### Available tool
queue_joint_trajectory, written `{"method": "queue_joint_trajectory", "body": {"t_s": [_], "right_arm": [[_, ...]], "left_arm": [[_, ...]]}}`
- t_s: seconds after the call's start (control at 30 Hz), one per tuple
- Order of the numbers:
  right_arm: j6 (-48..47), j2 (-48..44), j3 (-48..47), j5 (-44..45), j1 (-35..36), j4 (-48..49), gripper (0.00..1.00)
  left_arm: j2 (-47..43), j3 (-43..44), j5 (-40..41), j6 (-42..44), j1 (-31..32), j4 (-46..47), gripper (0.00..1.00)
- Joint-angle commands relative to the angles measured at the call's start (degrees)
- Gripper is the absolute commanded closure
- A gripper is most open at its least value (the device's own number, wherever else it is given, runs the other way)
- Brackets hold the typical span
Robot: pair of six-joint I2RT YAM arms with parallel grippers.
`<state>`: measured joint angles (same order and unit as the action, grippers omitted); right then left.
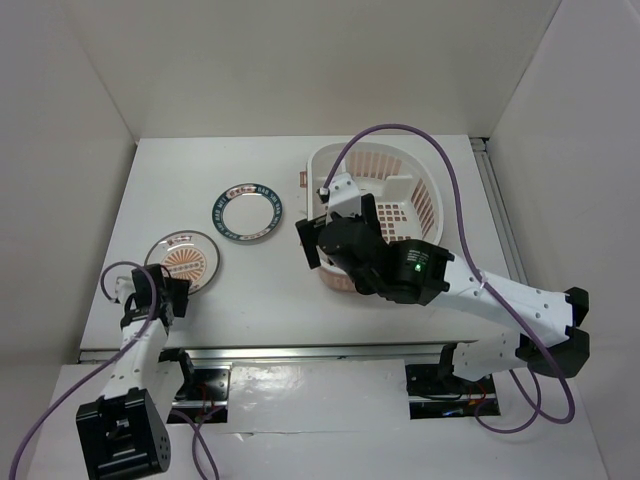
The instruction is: Load the plates into the dish rack
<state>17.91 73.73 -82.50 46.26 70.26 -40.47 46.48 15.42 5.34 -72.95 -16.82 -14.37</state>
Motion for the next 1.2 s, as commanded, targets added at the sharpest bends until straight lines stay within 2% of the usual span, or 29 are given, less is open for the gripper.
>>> {"method": "queue_joint_trajectory", "body": {"t_s": [0.0, 0.1, 0.2, 0.27, 0.3, 0.33, 0.43, 0.47, 0.73, 0.93, 1.03, 1.17], "right_arm": [[-0.7, -0.1, -1.3, 1.0, 0.5, 3.5, 0.0], [-0.7, -0.6, -0.3, 1.0, 1.0, 4.0, 0.0], [-0.7, -0.6, -0.3, 1.6, 1.0, 4.0, 0.0], [-0.7, -0.6, -0.3, 1.6, 1.0, 4.0, 0.0], [-0.7, -0.6, -0.3, 1.6, 1.5, 4.0, 0.0], [-0.7, -1.1, -0.3, 1.6, 1.5, 4.0, 0.0], [-0.7, -1.1, -0.3, 1.6, 1.5, 4.5, 0.0], [-0.7, -1.1, -0.3, 1.6, 1.5, 4.5, 0.0], [-0.7, -1.1, -0.3, 2.1, 2.1, 4.5, 0.0], [-2.4, -0.5, 0.5, 0.8, 2.1, 6.4, 0.0], [-6.5, -1.4, 2.9, -4.5, 2.1, 13.6, 0.0], [-8.6, -2.2, 4.5, -16.4, -2.5, 19.7, 0.0]], "left_arm": [[1.2, -2.1, 1.8, -0.8, -0.3, 1.3, 0.44], [1.9, -2.7, 1.8, -1.3, -0.3, 1.8, 0.54], [2.5, -3.2, 1.8, -1.9, -0.3, 1.8, 0.57], [2.5, -3.9, 1.8, -1.9, -0.3, 2.3, 0.62], [2.5, -3.9, 1.8, -1.9, -0.3, 2.3, 0.68], [2.5, -3.9, 1.8, -1.9, -0.3, 2.3, 0.68], [2.5, -4.4, 1.8, -3.1, -0.3, 1.5, 0.97], [2.5, -3.9, 2.5, -3.9, -0.8, 0.8, 1.0], [3.6, -2.9, 3.0, -4.6, -1.9, -1.6, 1.0], [-3.9, 4.7, 3.6, -1.9, -2.4, -9.9, 1.0], [-11.0, 10.7, 5.6, 0.9, -2.4, -13.1, 1.0], [-13.8, 20.4, 5.6, 5.9, -2.4, -19.0, 1.0]]}}
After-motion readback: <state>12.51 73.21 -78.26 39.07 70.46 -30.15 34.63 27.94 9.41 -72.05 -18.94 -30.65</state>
